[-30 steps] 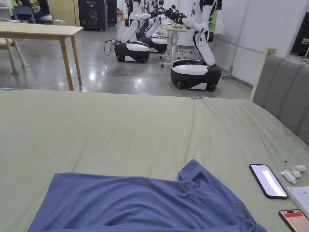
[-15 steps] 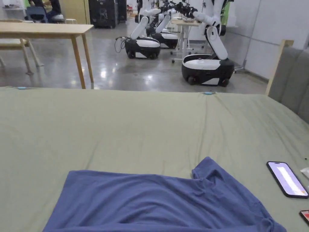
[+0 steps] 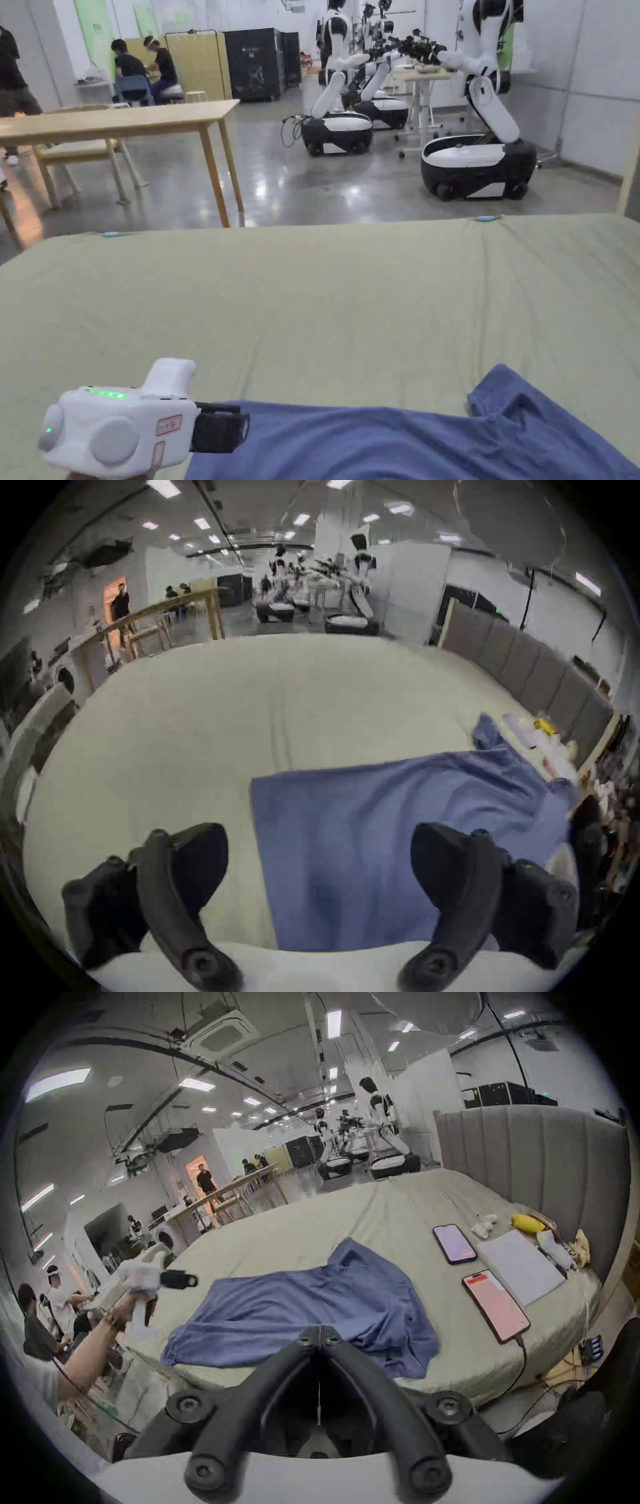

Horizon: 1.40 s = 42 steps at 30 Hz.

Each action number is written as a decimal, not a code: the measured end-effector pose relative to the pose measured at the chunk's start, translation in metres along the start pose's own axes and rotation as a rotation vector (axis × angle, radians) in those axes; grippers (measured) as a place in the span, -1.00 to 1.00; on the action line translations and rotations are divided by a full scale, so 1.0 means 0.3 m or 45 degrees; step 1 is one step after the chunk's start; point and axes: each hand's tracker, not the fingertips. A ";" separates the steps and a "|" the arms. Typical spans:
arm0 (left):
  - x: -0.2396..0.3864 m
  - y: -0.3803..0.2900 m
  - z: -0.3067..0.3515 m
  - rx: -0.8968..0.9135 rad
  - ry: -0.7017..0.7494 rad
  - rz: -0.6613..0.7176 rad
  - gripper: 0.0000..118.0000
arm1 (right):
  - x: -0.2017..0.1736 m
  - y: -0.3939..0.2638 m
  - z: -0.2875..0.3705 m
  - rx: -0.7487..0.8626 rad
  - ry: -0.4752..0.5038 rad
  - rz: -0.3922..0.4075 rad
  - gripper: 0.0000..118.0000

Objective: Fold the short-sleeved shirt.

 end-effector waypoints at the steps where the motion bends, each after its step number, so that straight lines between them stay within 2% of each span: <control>1: -0.003 0.030 -0.073 -0.063 0.074 -0.068 0.83 | -0.005 -0.005 -0.002 -0.012 -0.017 0.009 -0.99; 5: -0.006 0.074 -0.280 -0.211 0.234 -0.186 0.80 | -0.012 -0.007 -0.008 -0.050 -0.064 0.032 -0.99; 8: 0.000 0.063 -0.346 -0.246 0.191 -0.180 0.76 | -0.004 -0.008 -0.011 -0.071 -0.087 0.037 -0.99; 10: 0.014 0.047 -0.371 -0.252 0.204 -0.166 0.63 | -0.005 -0.004 -0.018 -0.083 -0.101 0.044 -0.99; 12: 0.008 0.021 -0.369 -0.225 0.129 -0.120 0.15 | -0.005 0.000 -0.030 -0.097 -0.106 0.058 -0.99; 13: 0.014 0.012 -0.354 -0.186 0.070 -0.084 -0.17 | -0.003 0.002 -0.036 -0.103 -0.103 0.066 -0.99; 14: 0.026 0.004 -0.338 -0.145 0.064 -0.077 -0.54 | 0.001 0.005 -0.042 -0.109 -0.097 0.073 -0.99; 15: 0.042 -0.003 -0.323 -0.127 0.090 -0.108 -0.75 | 0.002 0.010 -0.052 -0.116 -0.091 0.079 -0.99; 18: 0.063 -0.022 -0.276 -0.108 0.082 -0.161 -0.77 | 0.006 0.043 -0.095 -0.133 -0.066 0.114 -0.99; 21: 0.054 -0.025 -0.252 -0.101 0.002 -0.109 -0.78 | 0.016 0.118 -0.175 -0.124 -0.030 0.212 -0.99; 25: 0.064 -0.011 -0.218 -0.072 0.011 -0.124 -0.78 | 0.087 0.264 -0.399 -0.142 -0.041 0.279 -0.92; 26: 0.066 -0.007 -0.209 -0.067 0.004 -0.125 -0.78 | 0.116 0.297 -0.478 -0.202 -0.079 0.304 -0.71; 27: 0.069 -0.004 -0.202 -0.062 0.003 -0.126 -0.78 | 0.141 0.321 -0.557 -0.256 -0.097 0.327 -0.42; 28: 0.074 0.001 -0.196 -0.058 0.004 -0.129 -0.78 | 0.169 0.339 -0.646 -0.309 -0.113 0.361 -0.02; 29: 0.076 0.003 -0.190 -0.053 0.003 -0.132 -0.78 | 0.211 0.352 -0.740 -0.365 -0.118 0.382 -0.02; 32: 0.077 0.008 -0.184 -0.045 0.000 -0.129 -0.78 | 0.297 0.365 -0.973 -0.528 -0.194 0.423 0.49; 35: 0.076 0.004 -0.175 -0.044 -0.001 -0.120 -0.78 | 0.351 0.352 -1.137 -0.658 -0.272 0.469 0.48; 38: 0.077 -0.003 -0.174 -0.053 0.001 -0.126 -0.78 | 0.373 0.341 -1.215 -0.666 -0.309 0.431 0.46; 39: 0.076 -0.004 -0.175 -0.058 0.002 -0.129 -0.78 | 0.379 0.337 -1.231 -0.672 -0.302 0.395 0.39; 40: 0.075 -0.004 -0.176 -0.060 0.007 -0.131 -0.78 | 0.379 0.333 -1.245 -0.696 -0.290 0.362 0.21; 41: 0.074 -0.004 -0.176 -0.062 0.010 -0.133 -0.78 | 0.369 0.326 -1.250 -0.719 -0.269 0.347 -0.14; 42: 0.073 -0.005 -0.173 -0.064 0.011 -0.132 -0.78 | 0.348 0.317 -1.244 -0.716 -0.262 0.359 -0.32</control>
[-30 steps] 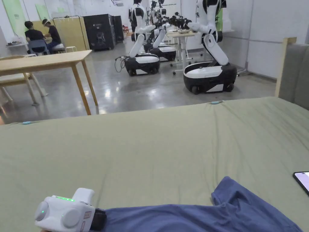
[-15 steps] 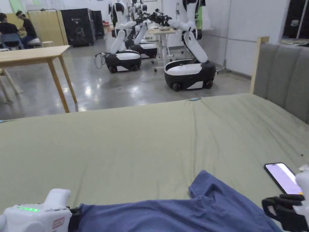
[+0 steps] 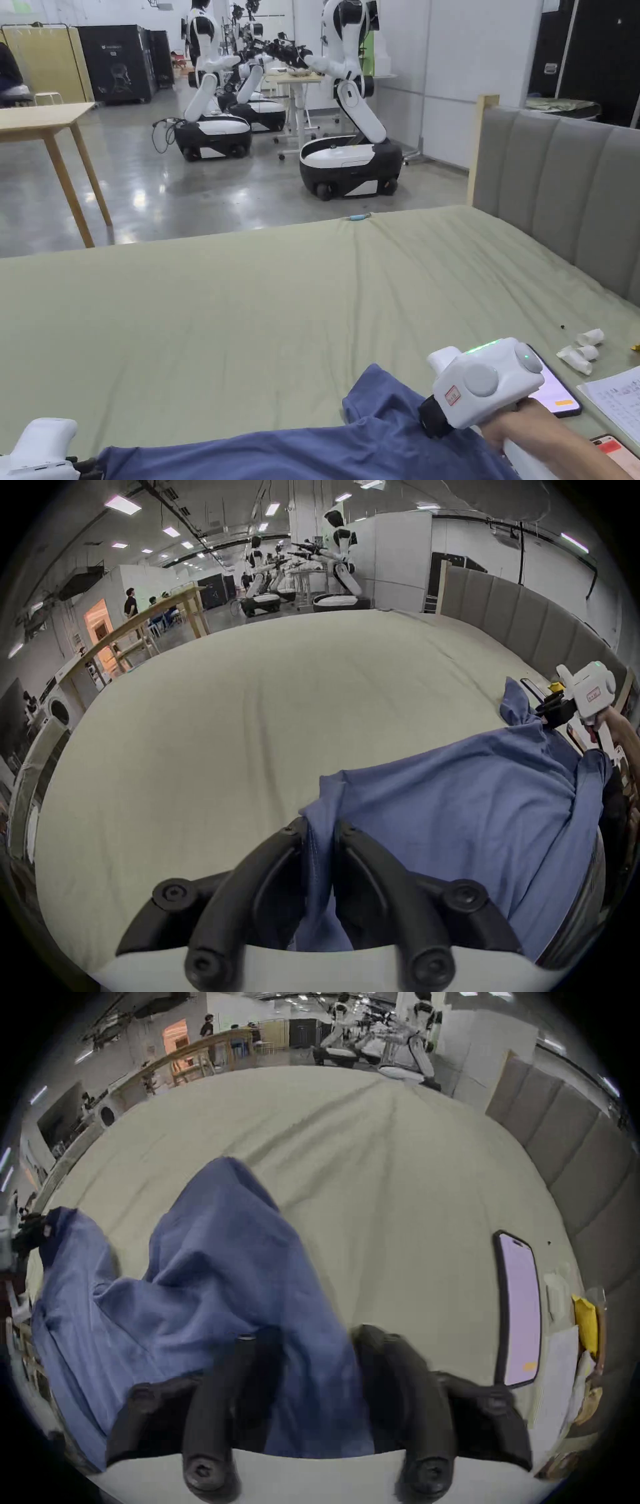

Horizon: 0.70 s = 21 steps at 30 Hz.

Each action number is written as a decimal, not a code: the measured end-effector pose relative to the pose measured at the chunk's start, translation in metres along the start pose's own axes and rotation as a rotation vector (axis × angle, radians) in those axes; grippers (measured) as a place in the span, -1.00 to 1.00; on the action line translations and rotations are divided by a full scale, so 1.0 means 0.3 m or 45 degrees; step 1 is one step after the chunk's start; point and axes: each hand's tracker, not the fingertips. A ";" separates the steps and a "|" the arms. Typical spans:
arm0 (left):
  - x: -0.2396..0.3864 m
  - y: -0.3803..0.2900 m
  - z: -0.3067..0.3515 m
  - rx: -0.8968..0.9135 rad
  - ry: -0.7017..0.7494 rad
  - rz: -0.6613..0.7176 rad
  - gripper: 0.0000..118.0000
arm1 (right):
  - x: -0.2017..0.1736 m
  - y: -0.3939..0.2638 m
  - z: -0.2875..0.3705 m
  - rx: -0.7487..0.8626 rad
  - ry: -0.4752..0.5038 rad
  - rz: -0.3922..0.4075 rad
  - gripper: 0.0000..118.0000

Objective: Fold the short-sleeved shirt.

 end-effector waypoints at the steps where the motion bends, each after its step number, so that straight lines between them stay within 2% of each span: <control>1: -0.001 0.000 0.002 0.001 0.001 0.002 -0.78 | -0.022 -0.005 0.008 0.009 -0.027 0.040 -0.63; 2: 0.000 0.000 0.003 0.001 0.001 0.002 -0.78 | -0.049 -0.008 0.019 0.008 -0.035 0.121 -0.98; 4: 0.002 -0.002 0.009 0.004 -0.001 -0.002 -0.78 | -0.095 -0.019 0.030 -0.021 -0.071 0.202 -0.98; 5: 0.004 -0.003 0.012 0.001 -0.001 -0.006 -0.78 | -0.101 -0.022 0.031 -0.039 -0.039 0.222 -0.98; 8: 0.020 -0.016 0.058 0.047 0.029 -0.060 -0.78 | -0.118 -0.025 0.092 0.069 -0.097 0.252 -0.98; 10: 0.025 -0.029 0.126 0.088 0.029 -0.106 -0.78 | -0.104 -0.033 0.181 0.183 -0.129 0.235 -0.98; 14: 0.001 -0.094 0.322 0.175 0.029 -0.155 -0.78 | -0.095 -0.120 0.451 0.365 -0.036 0.257 -0.98; 17: -0.023 -0.208 0.488 0.235 0.006 -0.099 -0.78 | -0.115 -0.277 0.650 0.477 0.014 0.294 -0.98; 21: -0.030 -0.423 0.616 0.221 -0.031 0.012 -0.78 | -0.129 -0.532 0.737 0.458 0.106 0.249 -0.98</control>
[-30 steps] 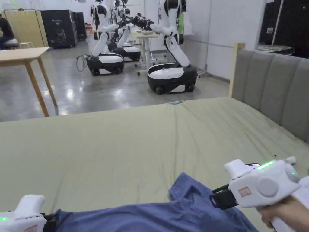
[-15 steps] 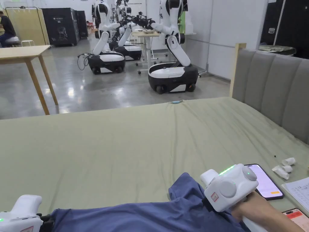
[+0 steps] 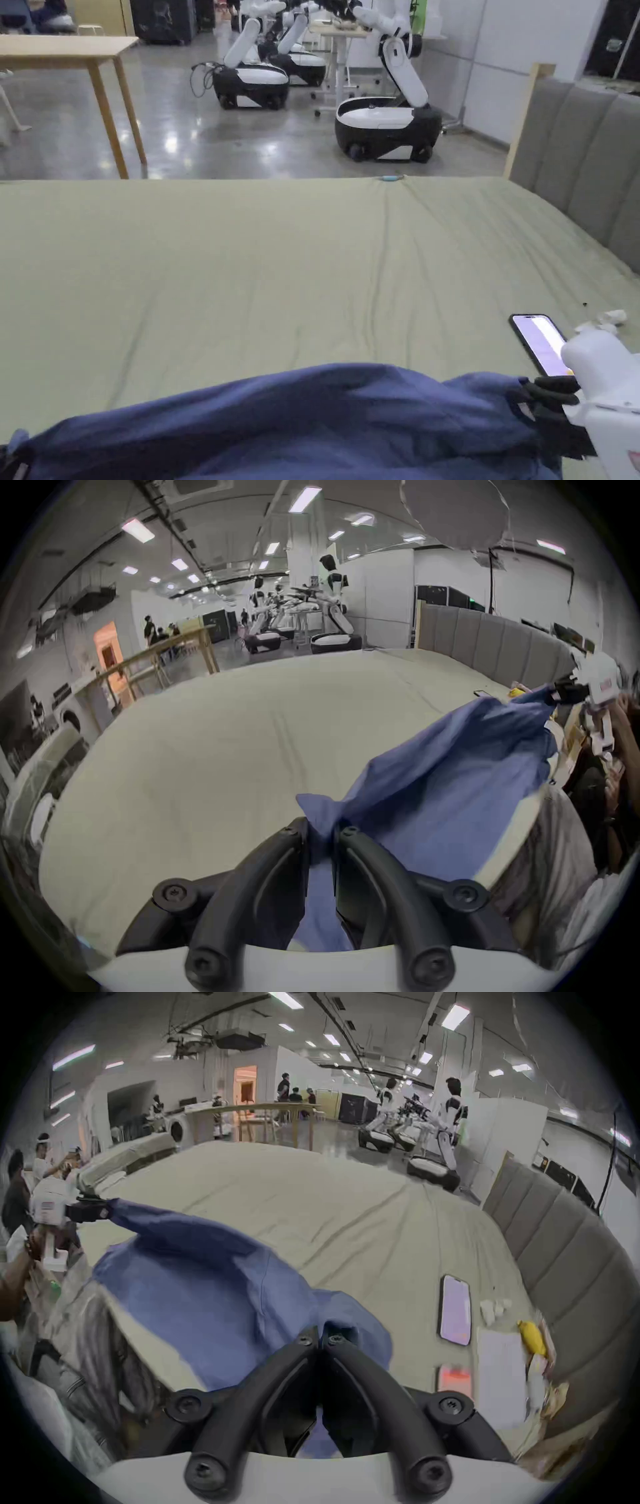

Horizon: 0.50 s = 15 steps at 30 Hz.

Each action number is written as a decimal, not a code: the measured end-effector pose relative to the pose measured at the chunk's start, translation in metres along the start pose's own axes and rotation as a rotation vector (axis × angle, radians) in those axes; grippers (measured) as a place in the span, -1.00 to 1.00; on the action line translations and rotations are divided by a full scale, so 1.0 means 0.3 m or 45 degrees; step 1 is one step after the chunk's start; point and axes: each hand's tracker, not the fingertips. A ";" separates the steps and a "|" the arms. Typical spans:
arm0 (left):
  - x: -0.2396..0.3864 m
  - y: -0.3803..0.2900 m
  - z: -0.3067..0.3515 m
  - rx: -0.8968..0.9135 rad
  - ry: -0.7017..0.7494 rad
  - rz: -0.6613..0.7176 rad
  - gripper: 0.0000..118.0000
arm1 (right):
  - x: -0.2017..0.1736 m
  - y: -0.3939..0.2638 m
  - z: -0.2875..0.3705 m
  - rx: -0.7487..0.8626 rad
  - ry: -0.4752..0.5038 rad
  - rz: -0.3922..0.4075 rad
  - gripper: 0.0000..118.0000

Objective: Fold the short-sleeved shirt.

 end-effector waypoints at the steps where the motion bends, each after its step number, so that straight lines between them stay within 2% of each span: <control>1: 0.012 -0.047 0.018 -0.024 -0.011 0.018 -0.78 | -0.011 -0.055 0.003 -0.039 0.027 -0.026 -0.98; 3: 0.018 -0.145 0.015 -0.083 -0.010 0.035 -0.78 | -0.021 -0.163 -0.029 -0.131 0.069 -0.047 -0.98; 5: 0.020 -0.220 -0.022 -0.162 0.006 0.086 -0.78 | -0.013 -0.256 -0.090 -0.234 0.036 -0.100 -0.98; 8: 0.006 -0.284 -0.051 -0.197 0.011 0.094 -0.78 | 0.051 -0.347 -0.166 -0.289 0.075 -0.267 -0.98; 9: -0.006 -0.291 -0.063 -0.208 0.042 0.116 -0.78 | 0.073 -0.365 -0.172 -0.260 0.085 -0.333 -0.98; 10: -0.024 -0.296 -0.058 -0.190 -0.011 0.189 -0.78 | 0.097 -0.374 -0.173 -0.238 0.124 -0.373 -0.98; 11: -0.037 -0.297 -0.051 -0.157 -0.031 0.230 -0.78 | 0.115 -0.376 -0.172 -0.219 0.143 -0.380 -0.97; 13: -0.057 -0.297 -0.051 -0.166 0.030 0.263 -0.78 | 0.138 -0.376 -0.171 -0.239 0.064 -0.432 -0.97; 15: -0.067 -0.308 -0.048 -0.164 0.043 0.271 -0.78 | 0.151 -0.385 -0.178 -0.250 0.057 -0.414 -0.97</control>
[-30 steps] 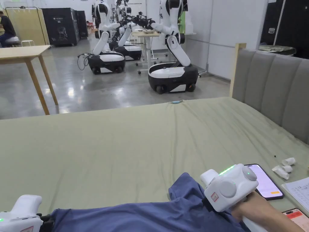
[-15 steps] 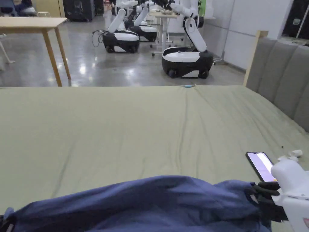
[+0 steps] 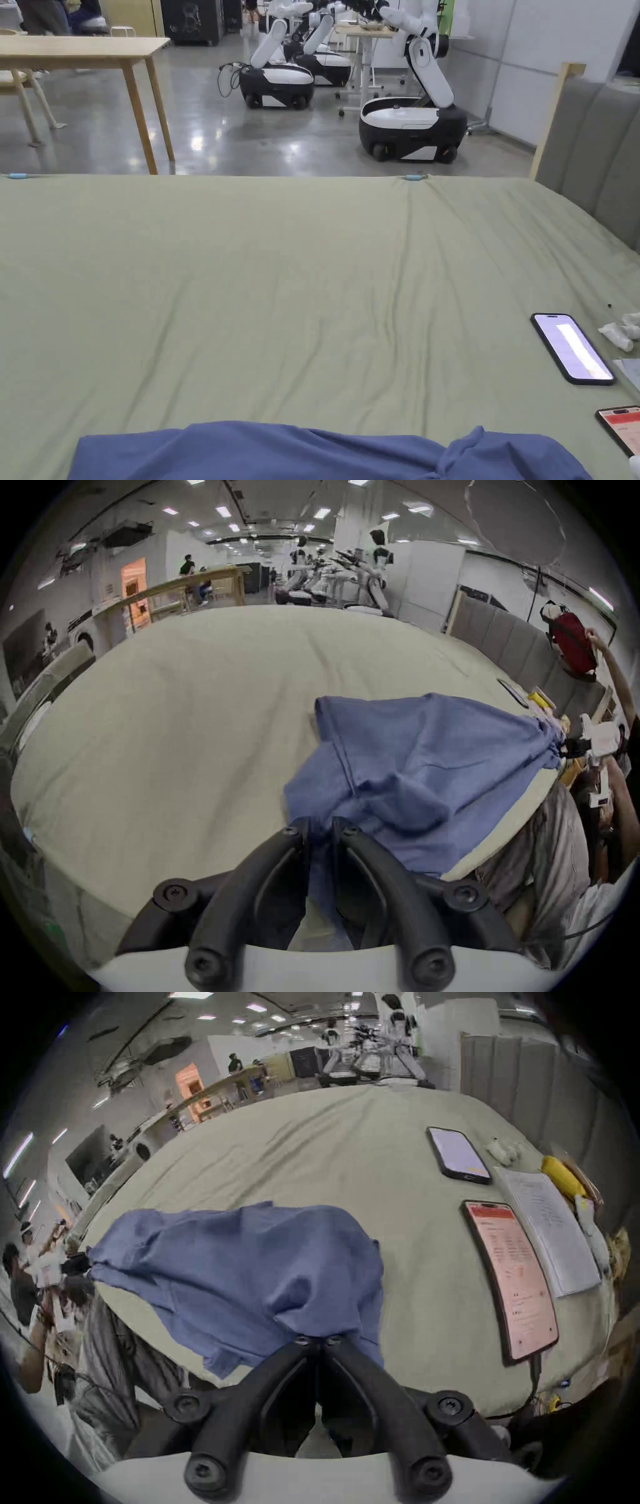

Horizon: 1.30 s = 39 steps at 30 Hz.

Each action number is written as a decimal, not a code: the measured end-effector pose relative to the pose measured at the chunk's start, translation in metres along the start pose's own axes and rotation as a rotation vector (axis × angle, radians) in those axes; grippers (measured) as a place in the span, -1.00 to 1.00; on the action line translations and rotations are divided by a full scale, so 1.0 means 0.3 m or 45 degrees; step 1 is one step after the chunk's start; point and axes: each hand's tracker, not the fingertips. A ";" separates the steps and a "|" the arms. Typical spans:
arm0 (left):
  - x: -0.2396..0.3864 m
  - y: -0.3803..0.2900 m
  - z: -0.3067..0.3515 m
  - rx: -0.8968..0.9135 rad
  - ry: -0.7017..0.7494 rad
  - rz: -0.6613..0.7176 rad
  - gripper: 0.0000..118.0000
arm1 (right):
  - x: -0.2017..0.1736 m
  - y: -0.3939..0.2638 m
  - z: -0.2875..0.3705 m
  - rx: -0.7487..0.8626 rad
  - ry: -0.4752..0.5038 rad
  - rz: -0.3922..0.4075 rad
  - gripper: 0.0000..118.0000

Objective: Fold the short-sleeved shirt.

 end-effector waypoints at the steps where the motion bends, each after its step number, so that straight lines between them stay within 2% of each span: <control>1: 0.000 -0.005 0.003 0.015 -0.015 0.028 -0.78 | -0.007 -0.002 -0.006 0.000 -0.009 -0.002 -0.97; 2: 0.003 -0.007 0.004 0.029 -0.020 0.048 -0.78 | -0.018 -0.003 -0.009 0.002 -0.007 -0.004 -0.97; 4: 0.025 -0.006 0.011 0.028 -0.001 0.026 -0.78 | -0.056 -0.001 -0.003 0.013 -0.067 0.059 -0.89; 5: 0.033 -0.005 0.020 0.054 0.011 0.000 -0.77 | -0.069 0.001 0.008 0.031 -0.069 0.071 -0.60; 6: 0.042 -0.004 0.031 0.087 0.023 -0.013 -0.62 | -0.079 0.001 0.031 0.074 -0.058 0.076 -0.11; 7: 0.050 0.002 0.045 0.102 0.031 -0.019 -0.16 | -0.090 0.003 0.060 0.130 -0.060 0.082 0.55; 8: 0.056 0.010 0.062 0.111 0.027 -0.014 0.63 | -0.098 0.004 0.088 0.182 -0.043 0.091 1.00; 9: 0.060 0.023 0.078 0.118 0.029 -0.008 0.94 | -0.110 0.004 0.123 0.248 -0.014 0.079 0.96; 11: 0.070 0.037 0.120 0.171 -0.041 0.011 0.97 | -0.145 0.011 0.232 0.429 0.052 0.050 0.95; 13: 0.089 0.056 0.179 0.265 -0.093 0.016 0.96 | -0.256 0.033 0.369 0.477 0.058 0.033 0.95; 15: 0.109 0.072 0.212 0.289 -0.086 0.012 0.96 | -0.336 0.030 0.466 0.564 0.066 0.080 0.95; 16: 0.119 0.074 0.223 0.316 -0.086 0.011 0.95 | -0.325 0.038 0.462 0.595 0.082 0.101 0.95; 17: 0.132 0.075 0.237 0.345 -0.096 0.016 0.88 | -0.362 0.036 0.487 0.619 0.100 0.123 0.92; 18: 0.142 0.075 0.241 0.391 -0.117 0.028 0.72 | -0.400 0.031 0.505 0.628 0.108 0.132 0.84; 19: 0.153 0.072 0.249 0.410 -0.129 0.041 0.42 | -0.424 0.025 0.505 0.633 0.105 0.131 0.62; 20: 0.163 0.069 0.255 0.422 -0.130 0.047 -0.18 | -0.442 0.019 0.502 0.641 0.107 0.138 -0.01; 21: 0.176 0.064 0.259 0.429 -0.120 0.049 -0.63 | -0.474 0.013 0.506 0.647 0.110 0.149 -0.56; 22: 0.185 0.054 0.257 0.438 -0.103 0.055 -0.82 | -0.504 0.009 0.505 0.647 0.111 0.155 -0.91; 23: 0.185 0.047 0.264 0.445 -0.106 0.068 -0.85 | -0.525 0.006 0.504 0.653 0.109 0.158 -0.93; 24: 0.178 0.044 0.274 0.440 -0.114 0.094 -0.99 | -0.419 -0.053 0.461 0.665 0.189 0.106 -0.94; 26: 0.133 0.030 0.287 0.455 -0.147 0.174 -1.00 | -0.402 -0.070 0.457 0.626 0.257 0.163 -0.95; 27: 0.113 0.028 0.298 0.448 -0.165 0.214 -1.00 | -0.390 -0.080 0.455 0.639 0.240 0.186 -0.95; 28: 0.092 0.026 0.308 0.458 -0.162 0.254 -1.00 | -0.514 -0.051 0.469 0.608 0.168 0.294 -0.95; 32: 0.002 0.020 0.297 0.430 -0.224 0.399 -1.00 | -0.555 -0.031 0.467 0.604 0.208 0.324 -0.95; 33: -0.034 0.019 0.270 0.342 -0.309 0.467 -0.80 | -0.567 -0.027 0.460 0.600 0.217 0.328 -0.95; 34: -0.058 0.011 0.240 0.284 -0.373 0.552 -0.33 | -0.581 -0.025 0.452 0.597 0.222 0.336 -0.95; 35: -0.082 -0.005 0.211 0.236 -0.419 0.627 0.62 | -0.596 -0.026 0.444 0.597 0.220 0.344 -0.95; 36: -0.108 -0.020 0.172 0.247 -0.448 0.649 1.00 | -0.593 -0.025 0.457 0.601 0.224 0.348 -0.95; 38: -0.132 -0.042 0.087 0.161 -0.509 0.708 0.98 | -0.614 -0.028 0.446 0.588 0.235 0.357 -0.95; 39: -0.158 -0.046 0.056 0.230 -0.536 0.733 0.98 | -0.628 -0.032 0.441 0.583 0.237 0.360 -0.95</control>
